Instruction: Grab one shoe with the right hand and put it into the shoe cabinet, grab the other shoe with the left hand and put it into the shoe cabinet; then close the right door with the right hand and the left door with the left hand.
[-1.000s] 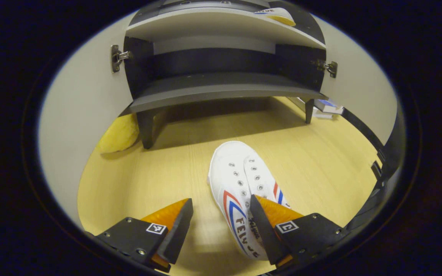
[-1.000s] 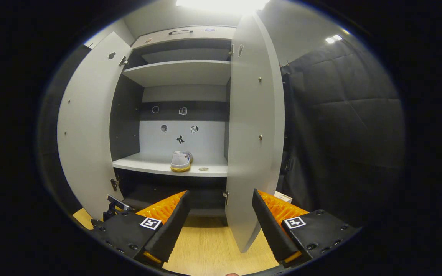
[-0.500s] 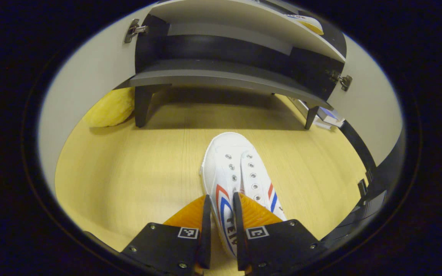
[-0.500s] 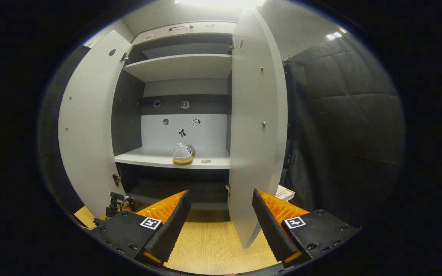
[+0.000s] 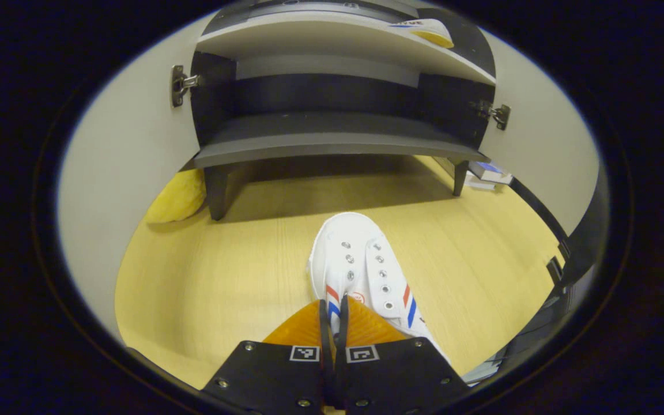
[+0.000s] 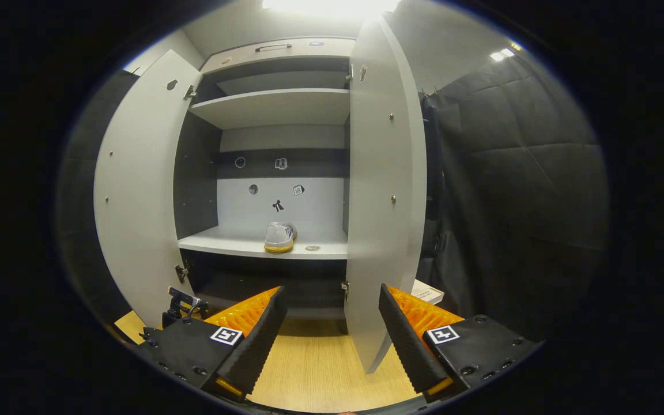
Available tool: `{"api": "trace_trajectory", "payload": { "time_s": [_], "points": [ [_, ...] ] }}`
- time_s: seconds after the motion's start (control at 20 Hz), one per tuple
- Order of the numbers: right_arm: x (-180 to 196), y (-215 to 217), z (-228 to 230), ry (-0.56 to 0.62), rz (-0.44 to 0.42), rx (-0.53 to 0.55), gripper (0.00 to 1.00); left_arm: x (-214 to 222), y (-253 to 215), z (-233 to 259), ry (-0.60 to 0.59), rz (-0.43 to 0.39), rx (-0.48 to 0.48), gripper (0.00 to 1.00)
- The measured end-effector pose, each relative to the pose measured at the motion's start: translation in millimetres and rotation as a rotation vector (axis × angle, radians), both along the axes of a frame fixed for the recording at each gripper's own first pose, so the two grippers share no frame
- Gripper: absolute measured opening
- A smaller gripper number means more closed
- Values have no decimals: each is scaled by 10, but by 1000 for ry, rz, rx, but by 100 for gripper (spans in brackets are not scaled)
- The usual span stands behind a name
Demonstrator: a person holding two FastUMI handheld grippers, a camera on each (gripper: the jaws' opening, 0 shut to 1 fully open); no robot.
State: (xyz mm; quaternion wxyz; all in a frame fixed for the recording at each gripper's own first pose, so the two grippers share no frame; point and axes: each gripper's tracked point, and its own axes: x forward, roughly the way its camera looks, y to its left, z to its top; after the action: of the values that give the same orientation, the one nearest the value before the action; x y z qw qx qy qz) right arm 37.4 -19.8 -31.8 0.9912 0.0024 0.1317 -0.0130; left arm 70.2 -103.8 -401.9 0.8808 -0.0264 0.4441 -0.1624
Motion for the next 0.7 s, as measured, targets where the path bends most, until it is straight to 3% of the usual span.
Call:
{"api": "trace_trajectory", "payload": {
  "time_s": [0.25,0.7],
  "points": [
    [-39,11,60,-10,17,0,100,59,52,134,-74,36,-58,2],
    [-47,34,105,-32,39,36,100,129,165,389,-311,68,-132,1]
  ]
}}
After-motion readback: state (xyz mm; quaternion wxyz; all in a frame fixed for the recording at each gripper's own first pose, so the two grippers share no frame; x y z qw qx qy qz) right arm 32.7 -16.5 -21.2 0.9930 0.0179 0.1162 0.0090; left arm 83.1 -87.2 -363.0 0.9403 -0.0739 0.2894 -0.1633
